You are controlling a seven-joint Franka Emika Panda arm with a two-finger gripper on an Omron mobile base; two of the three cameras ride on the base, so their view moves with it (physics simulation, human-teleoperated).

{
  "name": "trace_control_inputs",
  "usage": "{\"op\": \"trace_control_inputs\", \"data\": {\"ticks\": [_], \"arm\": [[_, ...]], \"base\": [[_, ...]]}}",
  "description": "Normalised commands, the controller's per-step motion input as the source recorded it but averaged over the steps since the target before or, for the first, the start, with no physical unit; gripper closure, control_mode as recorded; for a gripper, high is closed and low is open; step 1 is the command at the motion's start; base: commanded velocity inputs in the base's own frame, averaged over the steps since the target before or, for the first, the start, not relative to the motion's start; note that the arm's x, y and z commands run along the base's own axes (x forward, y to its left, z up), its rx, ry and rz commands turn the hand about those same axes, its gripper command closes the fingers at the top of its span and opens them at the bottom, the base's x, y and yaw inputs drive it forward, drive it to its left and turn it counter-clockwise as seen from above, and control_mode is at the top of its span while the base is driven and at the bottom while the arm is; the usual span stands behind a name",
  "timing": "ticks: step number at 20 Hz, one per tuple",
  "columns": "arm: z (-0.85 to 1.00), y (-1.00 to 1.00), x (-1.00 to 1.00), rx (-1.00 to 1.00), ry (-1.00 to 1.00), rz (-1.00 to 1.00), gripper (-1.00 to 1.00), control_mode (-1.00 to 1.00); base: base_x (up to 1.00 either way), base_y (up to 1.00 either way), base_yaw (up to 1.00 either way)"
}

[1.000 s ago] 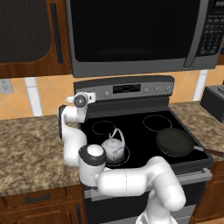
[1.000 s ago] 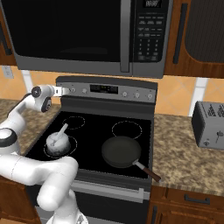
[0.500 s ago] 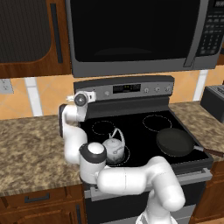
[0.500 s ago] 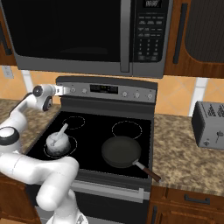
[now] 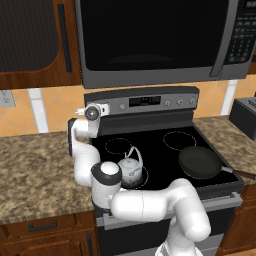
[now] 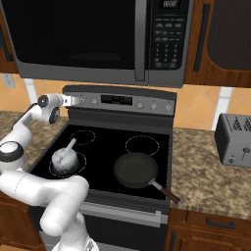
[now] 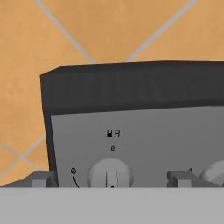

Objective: Pick the kettle from the counter and place it on a stove burner. Then turn the burner on.

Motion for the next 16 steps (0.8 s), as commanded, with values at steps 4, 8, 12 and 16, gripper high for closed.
{"op": "trace_control_inputs", "data": {"ticks": [4, 8, 12, 16], "arm": [[-0.12, 0.00, 0.00, 0.00, 0.00, 0.00, -1.00, -1.00], [-0.08, 0.00, 0.00, 0.00, 0.00, 0.00, -1.00, -1.00], [-0.02, 0.00, 0.00, 0.00, 0.00, 0.00, -1.00, -1.00], [0.02, 0.00, 0.00, 0.00, 0.00, 0.00, -1.00, -1.00]], "base": [[0.00, 0.00, 0.00], [0.00, 0.00, 0.00], [0.00, 0.00, 0.00], [0.00, 0.00, 0.00]]}}
